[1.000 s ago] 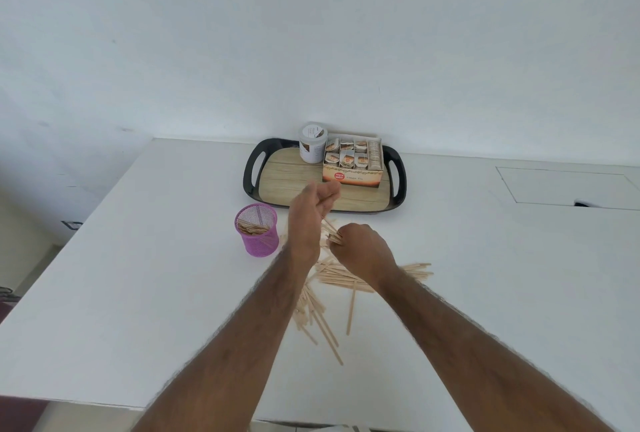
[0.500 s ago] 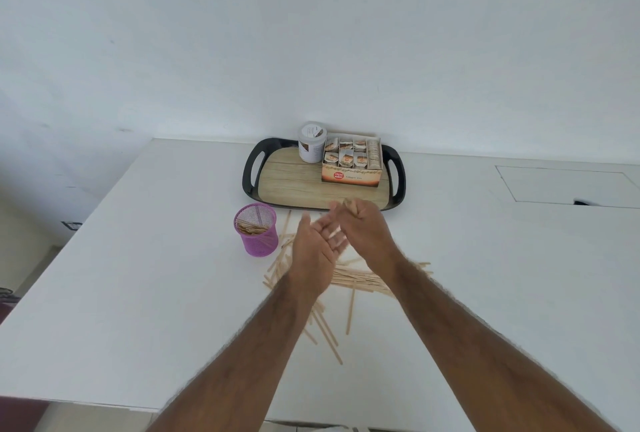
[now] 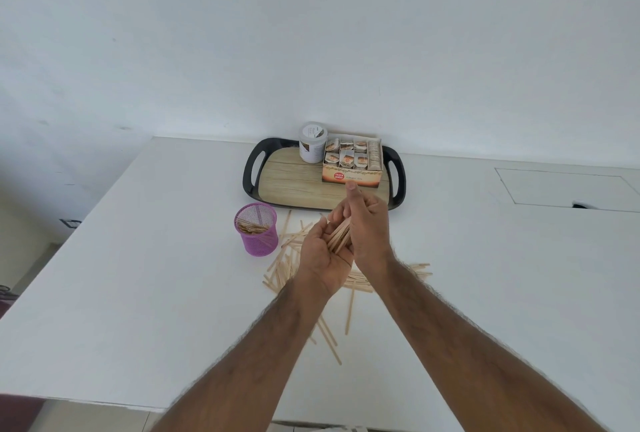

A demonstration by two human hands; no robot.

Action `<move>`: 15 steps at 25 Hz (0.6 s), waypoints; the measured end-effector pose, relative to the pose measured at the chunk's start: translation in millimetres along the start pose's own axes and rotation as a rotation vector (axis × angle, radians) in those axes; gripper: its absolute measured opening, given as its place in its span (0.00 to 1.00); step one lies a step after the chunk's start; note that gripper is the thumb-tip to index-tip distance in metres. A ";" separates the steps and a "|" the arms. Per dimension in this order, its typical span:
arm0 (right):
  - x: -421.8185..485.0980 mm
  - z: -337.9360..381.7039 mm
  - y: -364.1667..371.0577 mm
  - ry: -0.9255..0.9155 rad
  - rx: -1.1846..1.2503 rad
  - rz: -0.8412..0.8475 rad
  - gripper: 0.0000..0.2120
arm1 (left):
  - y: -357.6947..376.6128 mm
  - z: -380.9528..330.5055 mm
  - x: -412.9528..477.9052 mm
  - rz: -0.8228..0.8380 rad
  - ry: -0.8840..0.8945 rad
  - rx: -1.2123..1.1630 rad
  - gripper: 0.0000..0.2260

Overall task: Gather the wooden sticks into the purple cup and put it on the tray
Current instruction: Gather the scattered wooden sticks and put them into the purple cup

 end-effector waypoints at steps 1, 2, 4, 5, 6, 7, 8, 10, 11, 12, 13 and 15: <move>-1.6 2.4 -1.1 -0.020 -0.014 -0.021 0.23 | -0.6 2.4 -0.2 -0.013 -0.032 0.067 0.16; -2.4 4.2 -2.9 -0.036 -0.042 -0.045 0.23 | -2.0 6.8 -1.6 -0.036 -0.094 0.184 0.14; -3.4 6.2 -6.3 -0.046 -0.109 -0.086 0.23 | -7.9 17.2 -6.5 -0.076 -0.255 0.473 0.13; -3.3 5.5 -7.9 -0.043 -0.130 -0.095 0.23 | -9.1 19.0 -9.0 -0.088 -0.302 0.565 0.14; -4.0 6.2 -8.4 -0.046 -0.145 -0.094 0.23 | -10.3 17.2 -10.3 -0.107 -0.313 0.611 0.18; -4.5 6.3 -9.4 -0.051 -0.167 -0.087 0.23 | -10.7 12.7 -10.9 -0.133 -0.299 0.628 0.21; -5.6 7.7 -11.0 -0.063 -0.202 -0.085 0.24 | -10.4 7.1 -11.4 -0.160 -0.272 0.633 0.22; -6.4 12.5 -17.7 -0.096 -0.269 -0.097 0.19 | -11.1 -6.7 -11.4 -0.210 -0.195 0.677 0.20; -6.2 14.8 -23.9 -0.107 -0.280 -0.118 0.13 | -12.7 -14.7 -10.6 -0.238 -0.148 0.717 0.17; -5.9 17.9 -31.3 -0.119 -0.300 -0.150 0.09 | -14.3 -22.7 -10.3 -0.273 -0.103 0.768 0.15; -5.3 20.0 -37.9 -0.132 -0.327 -0.175 0.08 | -15.7 -29.6 -10.5 -0.315 -0.060 0.827 0.15; -3.0 21.5 -40.0 -0.126 -0.498 -0.159 0.07 | -12.7 -39.5 -13.3 -0.369 0.030 0.916 0.18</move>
Point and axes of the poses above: each hand's wrist, its own x-axis towards the middle knuckle, its own y-axis out of the palm, z = x × y, the point moved 9 cm from there along x, towards the middle knuckle, and after that the axes turned 9 degrees about z, right-handed, at the moved point
